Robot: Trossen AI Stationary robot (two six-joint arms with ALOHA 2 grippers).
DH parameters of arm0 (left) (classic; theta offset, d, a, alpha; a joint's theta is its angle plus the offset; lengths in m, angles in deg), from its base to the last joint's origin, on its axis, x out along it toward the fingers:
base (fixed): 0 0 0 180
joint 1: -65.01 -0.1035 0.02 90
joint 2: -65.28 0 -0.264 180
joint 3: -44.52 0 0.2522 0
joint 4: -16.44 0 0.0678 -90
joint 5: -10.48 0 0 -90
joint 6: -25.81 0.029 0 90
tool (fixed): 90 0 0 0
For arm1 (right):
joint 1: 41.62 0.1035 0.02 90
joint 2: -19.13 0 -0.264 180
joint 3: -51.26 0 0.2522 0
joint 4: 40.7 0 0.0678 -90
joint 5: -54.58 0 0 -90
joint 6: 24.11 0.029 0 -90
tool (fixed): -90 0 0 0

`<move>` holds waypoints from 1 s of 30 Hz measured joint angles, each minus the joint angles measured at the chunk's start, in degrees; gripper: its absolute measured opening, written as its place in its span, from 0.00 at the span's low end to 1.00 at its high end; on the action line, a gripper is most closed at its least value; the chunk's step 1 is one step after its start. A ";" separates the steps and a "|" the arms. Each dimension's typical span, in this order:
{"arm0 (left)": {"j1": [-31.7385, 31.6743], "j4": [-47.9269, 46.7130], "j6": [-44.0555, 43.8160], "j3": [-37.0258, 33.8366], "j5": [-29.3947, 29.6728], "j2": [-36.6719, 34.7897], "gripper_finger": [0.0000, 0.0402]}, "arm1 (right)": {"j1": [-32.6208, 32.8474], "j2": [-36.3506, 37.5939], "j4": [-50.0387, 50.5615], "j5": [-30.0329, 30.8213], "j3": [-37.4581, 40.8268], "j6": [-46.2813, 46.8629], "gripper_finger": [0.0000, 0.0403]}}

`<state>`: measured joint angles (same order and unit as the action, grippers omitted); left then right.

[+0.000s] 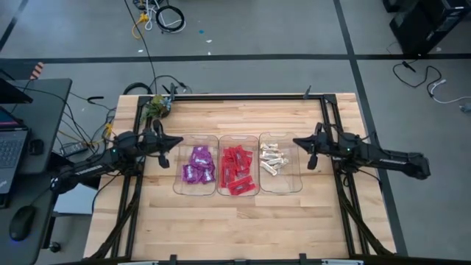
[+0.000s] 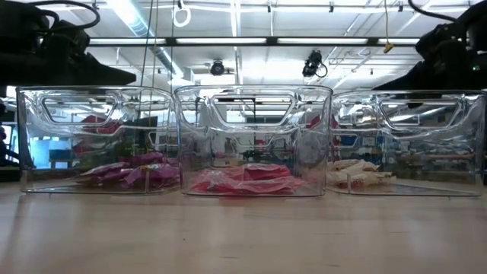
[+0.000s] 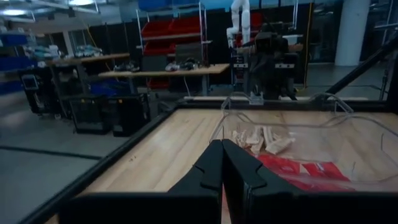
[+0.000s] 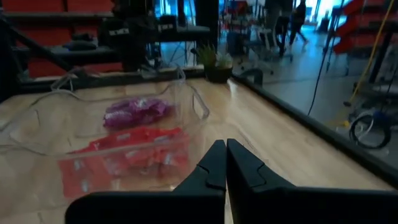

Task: Sort candy
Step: Return to Home Position

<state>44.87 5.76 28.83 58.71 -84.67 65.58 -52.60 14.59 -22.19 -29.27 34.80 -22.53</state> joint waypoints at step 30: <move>-0.50 -2.37 4.23 -0.02 4.51 0.00 0.02 | -2.34 -0.10 -7.17 1.82 2.34 -4.78 0.01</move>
<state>44.36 3.39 33.05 58.69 -80.16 65.58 -54.94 14.48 -29.36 -27.45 37.13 -27.31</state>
